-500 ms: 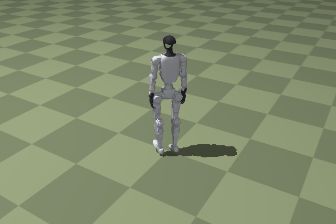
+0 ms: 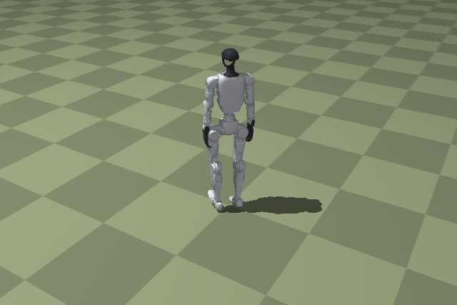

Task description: In place motions

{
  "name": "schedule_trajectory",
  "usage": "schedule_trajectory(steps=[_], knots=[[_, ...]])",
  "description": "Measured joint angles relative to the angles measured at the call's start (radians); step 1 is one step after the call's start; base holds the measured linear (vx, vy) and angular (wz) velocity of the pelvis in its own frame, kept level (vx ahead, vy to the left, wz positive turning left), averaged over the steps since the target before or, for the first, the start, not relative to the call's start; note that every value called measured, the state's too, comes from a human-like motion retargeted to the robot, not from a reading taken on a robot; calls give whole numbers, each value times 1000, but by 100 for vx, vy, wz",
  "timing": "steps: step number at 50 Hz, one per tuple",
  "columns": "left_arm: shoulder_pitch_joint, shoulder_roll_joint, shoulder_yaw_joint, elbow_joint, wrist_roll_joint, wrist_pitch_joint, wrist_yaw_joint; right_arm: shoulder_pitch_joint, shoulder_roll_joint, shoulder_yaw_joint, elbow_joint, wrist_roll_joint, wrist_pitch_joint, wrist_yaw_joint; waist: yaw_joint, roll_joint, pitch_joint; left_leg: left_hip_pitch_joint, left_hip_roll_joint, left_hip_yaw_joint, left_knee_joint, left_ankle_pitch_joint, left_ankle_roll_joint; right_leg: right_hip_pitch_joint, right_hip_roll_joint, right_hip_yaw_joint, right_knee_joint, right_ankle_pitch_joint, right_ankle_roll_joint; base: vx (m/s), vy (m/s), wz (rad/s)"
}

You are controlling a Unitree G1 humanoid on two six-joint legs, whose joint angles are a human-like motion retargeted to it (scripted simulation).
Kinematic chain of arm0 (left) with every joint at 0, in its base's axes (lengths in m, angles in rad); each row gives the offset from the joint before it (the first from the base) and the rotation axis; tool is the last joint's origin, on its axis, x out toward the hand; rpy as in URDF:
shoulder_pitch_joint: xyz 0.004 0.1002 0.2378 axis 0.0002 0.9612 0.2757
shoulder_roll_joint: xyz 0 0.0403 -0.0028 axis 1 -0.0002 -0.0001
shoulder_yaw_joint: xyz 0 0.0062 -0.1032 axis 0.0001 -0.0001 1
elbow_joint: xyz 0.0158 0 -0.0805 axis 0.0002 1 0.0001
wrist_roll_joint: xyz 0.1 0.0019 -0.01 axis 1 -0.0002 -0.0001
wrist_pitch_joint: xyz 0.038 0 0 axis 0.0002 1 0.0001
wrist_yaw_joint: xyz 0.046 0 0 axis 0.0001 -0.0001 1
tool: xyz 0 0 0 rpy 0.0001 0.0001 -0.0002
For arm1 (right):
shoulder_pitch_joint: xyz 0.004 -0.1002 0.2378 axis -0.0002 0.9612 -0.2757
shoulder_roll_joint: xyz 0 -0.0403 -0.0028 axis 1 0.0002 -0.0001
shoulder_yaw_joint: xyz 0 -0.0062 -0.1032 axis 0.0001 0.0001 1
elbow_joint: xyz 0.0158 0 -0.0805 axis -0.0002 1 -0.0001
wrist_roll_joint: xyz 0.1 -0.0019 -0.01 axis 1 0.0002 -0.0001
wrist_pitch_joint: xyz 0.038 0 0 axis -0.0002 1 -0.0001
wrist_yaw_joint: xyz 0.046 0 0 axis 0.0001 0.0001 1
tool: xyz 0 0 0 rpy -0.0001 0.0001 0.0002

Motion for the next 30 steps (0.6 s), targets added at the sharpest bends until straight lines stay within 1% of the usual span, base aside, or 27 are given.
schedule_trajectory(steps=[15, 30], knots=[[-2, -2, 2, -1, -3, -3, -4, 3, -5, -7, 4, -3, -1, -1, -3, 9, -13, 2, -1, -13, -5, -9, -7, 0, 1, -4, 5, -2, 2, 0, 0, 0], [0, -4, -2, -5, -13, -6, -14, 30, -17, -32, 18, -10, -11, -6, -6, 11, -8, 18, 6, -23, -1, -17, -22, 11, 8, -10, 11, 0, -5, -1, 0, -1]])
